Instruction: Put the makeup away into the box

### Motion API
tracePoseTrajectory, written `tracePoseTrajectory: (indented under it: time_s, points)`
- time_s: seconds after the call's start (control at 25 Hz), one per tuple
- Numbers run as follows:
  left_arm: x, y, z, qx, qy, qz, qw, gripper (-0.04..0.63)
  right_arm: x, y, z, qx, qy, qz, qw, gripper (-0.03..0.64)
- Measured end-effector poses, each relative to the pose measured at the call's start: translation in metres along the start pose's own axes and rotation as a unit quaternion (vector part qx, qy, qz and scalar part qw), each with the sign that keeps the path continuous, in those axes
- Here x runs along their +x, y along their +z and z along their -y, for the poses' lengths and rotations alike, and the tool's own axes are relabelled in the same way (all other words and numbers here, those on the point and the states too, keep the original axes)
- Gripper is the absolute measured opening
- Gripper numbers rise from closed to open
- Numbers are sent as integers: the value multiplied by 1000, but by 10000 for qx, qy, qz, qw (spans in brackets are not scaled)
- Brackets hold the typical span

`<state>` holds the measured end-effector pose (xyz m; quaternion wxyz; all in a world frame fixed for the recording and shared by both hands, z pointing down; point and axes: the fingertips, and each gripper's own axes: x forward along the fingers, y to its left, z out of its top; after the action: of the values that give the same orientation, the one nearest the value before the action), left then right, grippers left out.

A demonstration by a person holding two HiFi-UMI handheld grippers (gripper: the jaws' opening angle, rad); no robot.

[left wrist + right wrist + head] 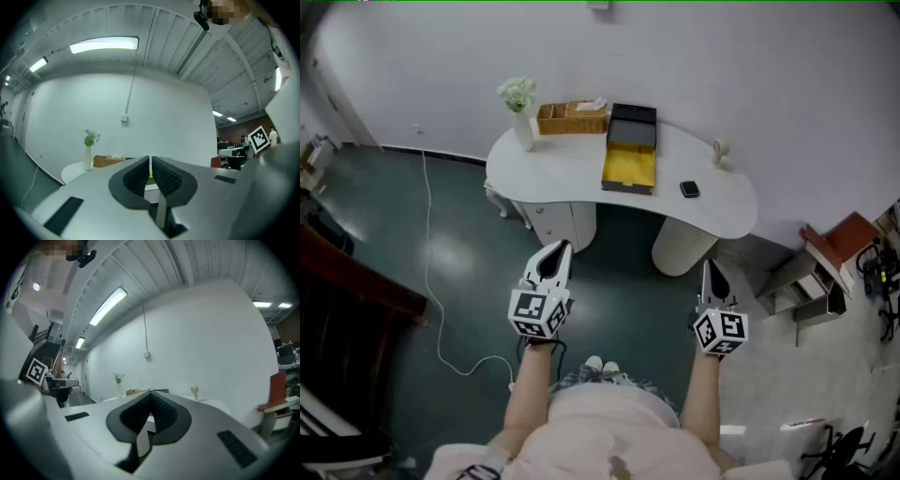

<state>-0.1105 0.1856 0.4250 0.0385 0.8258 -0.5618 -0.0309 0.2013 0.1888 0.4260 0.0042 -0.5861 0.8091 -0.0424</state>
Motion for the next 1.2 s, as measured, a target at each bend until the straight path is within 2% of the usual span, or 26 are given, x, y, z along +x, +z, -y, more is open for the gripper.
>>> tracePoseTrajectory:
  time_s: [0.76,0.96,1.08,1.12,1.2]
  points:
    - [8,-7,5,-71,-37,-60,10000,38,0,-8,3,83,0,-130,9999,15]
    - [7,-11,4,-82,-32,-110,9999,38,2,-14,0,121,116,-166,9997,15]
    - [6,-12,2,-81,2,-128,9999,38,2,-8,-6,348,386,51,9986,15]
    - [6,-12,1,-77,8,-138,9999,38,2,-5,-9,453,513,149,9975,31]
    - [5,-13,0,-71,9,-158,9999,38,3,-1,-15,551,728,235,9955,128]
